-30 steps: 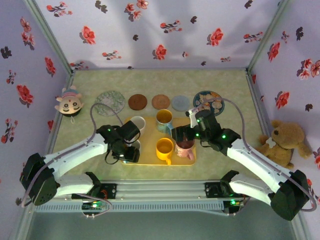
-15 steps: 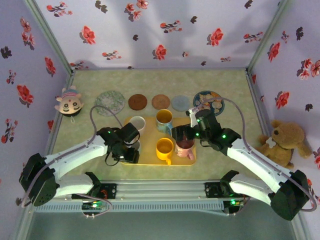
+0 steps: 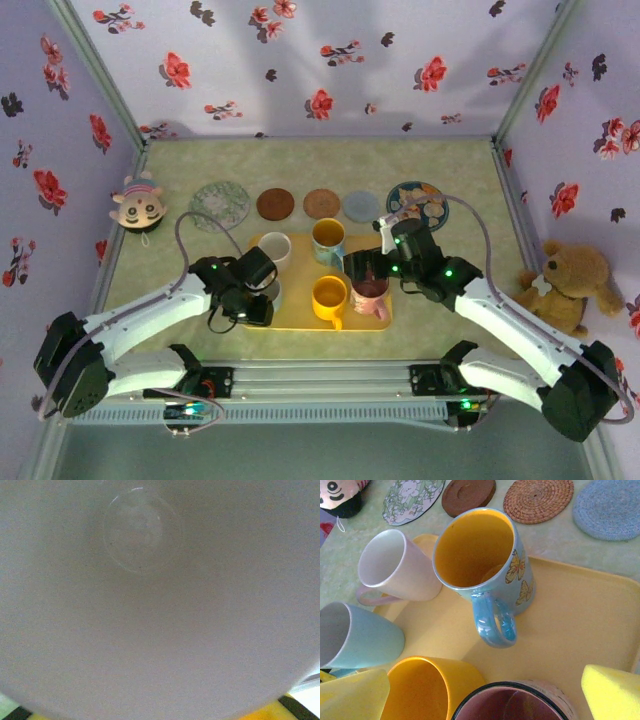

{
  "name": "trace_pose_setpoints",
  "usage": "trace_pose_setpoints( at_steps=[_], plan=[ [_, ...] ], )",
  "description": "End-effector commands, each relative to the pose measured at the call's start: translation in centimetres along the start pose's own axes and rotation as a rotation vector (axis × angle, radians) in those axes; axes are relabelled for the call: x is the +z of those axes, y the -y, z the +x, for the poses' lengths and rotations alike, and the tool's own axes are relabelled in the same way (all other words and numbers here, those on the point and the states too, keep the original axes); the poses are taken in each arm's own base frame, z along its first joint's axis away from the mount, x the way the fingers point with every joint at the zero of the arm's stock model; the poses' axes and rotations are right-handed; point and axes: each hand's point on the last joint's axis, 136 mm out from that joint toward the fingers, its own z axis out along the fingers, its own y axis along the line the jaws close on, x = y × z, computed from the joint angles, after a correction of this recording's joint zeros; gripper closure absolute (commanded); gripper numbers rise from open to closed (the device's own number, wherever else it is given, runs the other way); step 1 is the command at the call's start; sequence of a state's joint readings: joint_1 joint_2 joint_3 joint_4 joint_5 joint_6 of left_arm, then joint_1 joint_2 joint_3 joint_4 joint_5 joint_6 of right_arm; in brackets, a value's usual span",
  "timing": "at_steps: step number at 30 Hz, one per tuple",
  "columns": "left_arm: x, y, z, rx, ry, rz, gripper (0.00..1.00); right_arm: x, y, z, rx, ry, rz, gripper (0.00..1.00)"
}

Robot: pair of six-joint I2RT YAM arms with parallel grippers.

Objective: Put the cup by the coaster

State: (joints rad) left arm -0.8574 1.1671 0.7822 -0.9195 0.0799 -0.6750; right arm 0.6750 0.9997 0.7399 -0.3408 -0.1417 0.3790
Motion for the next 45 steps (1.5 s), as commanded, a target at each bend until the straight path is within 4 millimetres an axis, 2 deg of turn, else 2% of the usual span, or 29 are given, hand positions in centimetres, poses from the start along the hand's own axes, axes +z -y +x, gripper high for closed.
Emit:
trace_pose_setpoints(
  at_steps=[1,7,10,15,19,33,37,45],
  plan=[
    [0.3,-0.7,0.5,-0.009,-0.016,-0.032,0.61,-0.7,-0.2,-0.7,0.013,0.04,0.001,0.01],
    [0.4,-1.0,0.5,-0.015,-0.013,-0.046,0.62,-0.9,-0.1,-0.5,0.022,0.043,0.005,0.01],
    [0.7,-1.0,0.5,-0.014,-0.012,-0.045,0.69,-1.0,0.1,-0.2,0.024,0.037,0.014,0.0],
    [0.7,-1.0,0.4,-0.012,-0.009,-0.048,0.72,-1.1,0.4,0.2,0.024,0.036,0.023,0.0],
    [0.7,-0.9,0.4,-0.012,-0.012,-0.047,0.83,-1.0,0.4,0.2,0.025,0.03,0.021,0.01],
    [-0.1,-0.6,1.1,-0.001,-0.015,-0.03,0.92,-1.0,0.4,0.4,0.023,0.02,0.02,0.0],
    [-0.4,-0.2,1.2,0.006,-0.008,-0.007,1.0,-1.0,0.4,0.4,0.02,0.02,0.021,0.0],
    [-1.2,0.5,1.5,0.034,0.011,0.021,1.0,-1.1,0.3,0.3,0.017,0.026,0.017,0.0]
  ],
)
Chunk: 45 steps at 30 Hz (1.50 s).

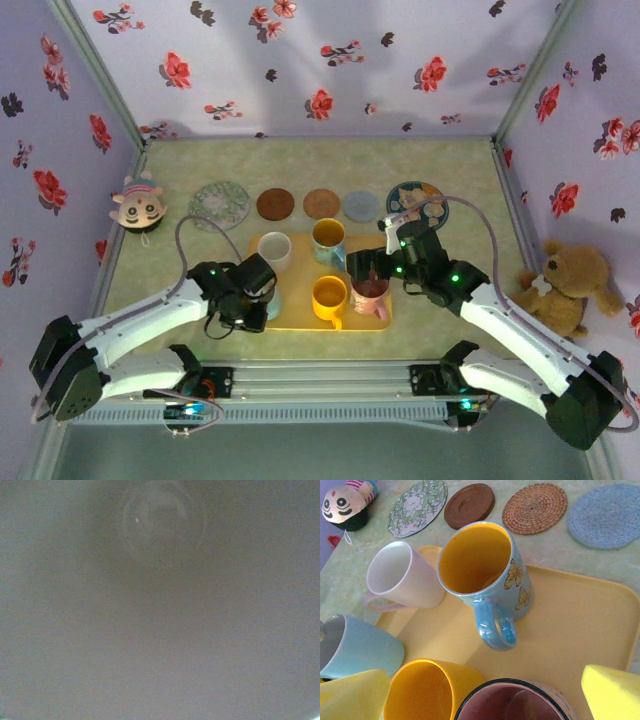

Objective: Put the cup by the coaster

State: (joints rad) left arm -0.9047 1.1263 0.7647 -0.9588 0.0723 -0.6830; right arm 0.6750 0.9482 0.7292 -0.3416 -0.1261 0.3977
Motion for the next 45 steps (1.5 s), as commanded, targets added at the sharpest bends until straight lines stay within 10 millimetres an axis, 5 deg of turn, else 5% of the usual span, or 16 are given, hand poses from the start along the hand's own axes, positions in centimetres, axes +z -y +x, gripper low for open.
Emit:
trace_pose_setpoints(
  at_steps=[1,15,25,37,45],
  plan=[
    [-1.2,0.8,-0.1,0.004,0.031,0.038,1.0,-0.1,0.4,0.7,0.002,-0.017,0.02,0.01],
    [-5.3,2.8,-1.5,0.072,0.152,0.136,1.0,-0.4,0.0,0.3,0.006,-0.003,0.008,0.01],
    [-10.0,3.9,-2.6,0.091,0.254,0.197,1.0,-1.7,-2.3,-2.1,-0.036,0.005,-0.055,0.0],
    [-16.6,1.1,-6.4,0.036,0.441,0.015,1.0,-1.9,-5.6,-6.4,-0.08,-0.021,-0.12,0.01],
    [-18.6,-1.5,-9.6,-0.039,0.489,-0.047,1.0,0.0,-6.1,-8.2,-0.077,-0.07,-0.095,0.0]
  ],
)
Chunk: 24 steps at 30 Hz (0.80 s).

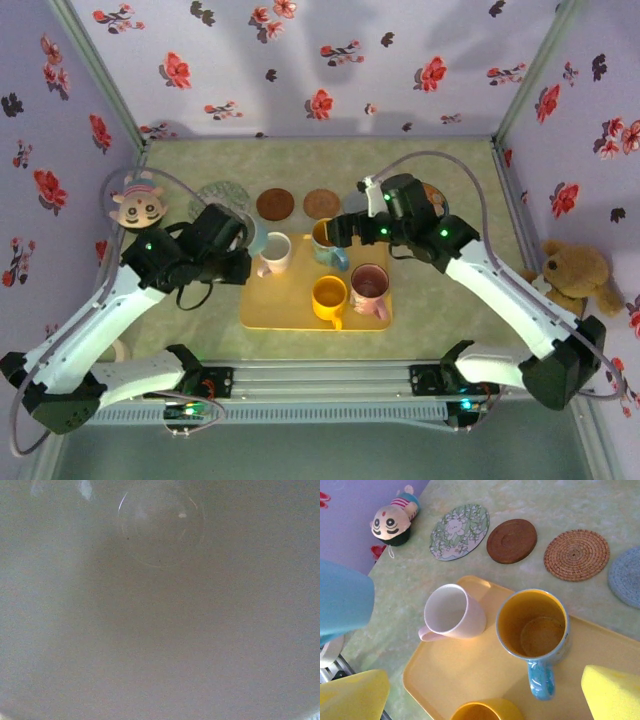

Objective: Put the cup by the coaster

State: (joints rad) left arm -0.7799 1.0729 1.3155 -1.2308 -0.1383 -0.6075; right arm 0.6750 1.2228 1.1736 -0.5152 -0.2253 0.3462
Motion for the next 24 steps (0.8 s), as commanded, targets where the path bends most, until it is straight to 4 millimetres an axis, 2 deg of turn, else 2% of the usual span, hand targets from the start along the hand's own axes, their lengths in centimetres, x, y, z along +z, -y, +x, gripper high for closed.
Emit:
trace_pose_setpoints(
  at_steps=[1,5,14,24],
  plan=[
    [-1.1,-1.1,-2.8,0.022,0.08,-0.03,1.0,0.2,-0.5,-0.3,-0.027,-0.038,0.001,0.0],
    [0.0,-2.1,-4.2,0.036,0.074,-0.058,1.0,1.0,-0.3,-1.2,-0.056,-0.053,0.026,0.0],
    [3.8,-4.0,-7.1,0.05,0.058,-0.073,1.0,3.7,1.6,-2.6,-0.026,-0.058,0.132,0.01],
    [7.3,-8.5,-9.8,-0.026,0.045,-0.128,1.0,5.4,2.2,-2.5,0.006,-0.072,0.148,0.0]
  ],
)
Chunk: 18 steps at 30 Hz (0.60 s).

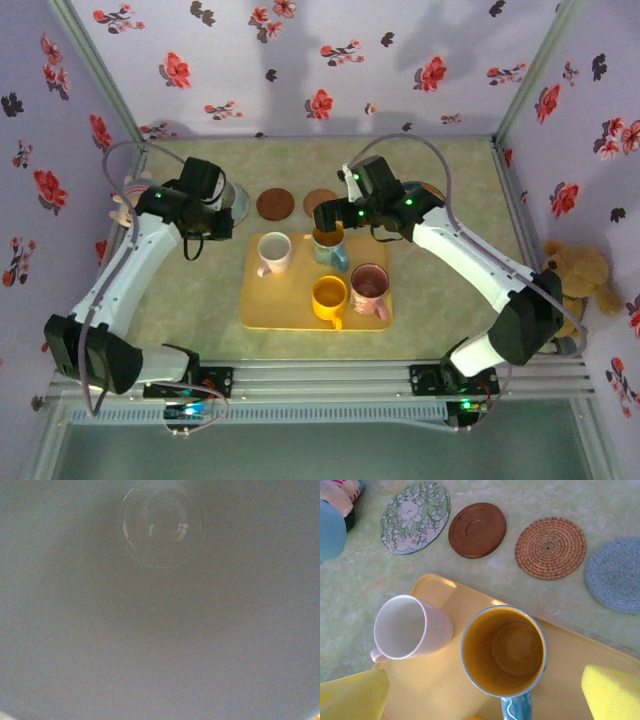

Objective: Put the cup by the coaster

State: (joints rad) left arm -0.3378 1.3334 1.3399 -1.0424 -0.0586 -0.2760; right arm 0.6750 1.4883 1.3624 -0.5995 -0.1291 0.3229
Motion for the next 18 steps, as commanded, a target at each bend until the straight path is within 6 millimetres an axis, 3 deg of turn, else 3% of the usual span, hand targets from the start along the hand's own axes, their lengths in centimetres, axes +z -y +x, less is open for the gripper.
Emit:
trace_pose_setpoints(
  at_steps=[1,9,18],
  plan=[
    [0.9,-0.5,-2.5,0.02,0.065,0.012,1.0,0.1,-0.4,-1.2,0.004,0.034,0.005,0.0],
    [5.2,-1.7,-4.0,0.019,0.019,0.028,1.0,1.4,-0.1,-0.6,0.016,-0.011,0.014,0.0],
    [10.2,-3.2,-5.0,0.04,-0.041,-0.011,1.0,1.0,0.1,-0.3,0.036,-0.033,0.029,0.0]
  ],
)
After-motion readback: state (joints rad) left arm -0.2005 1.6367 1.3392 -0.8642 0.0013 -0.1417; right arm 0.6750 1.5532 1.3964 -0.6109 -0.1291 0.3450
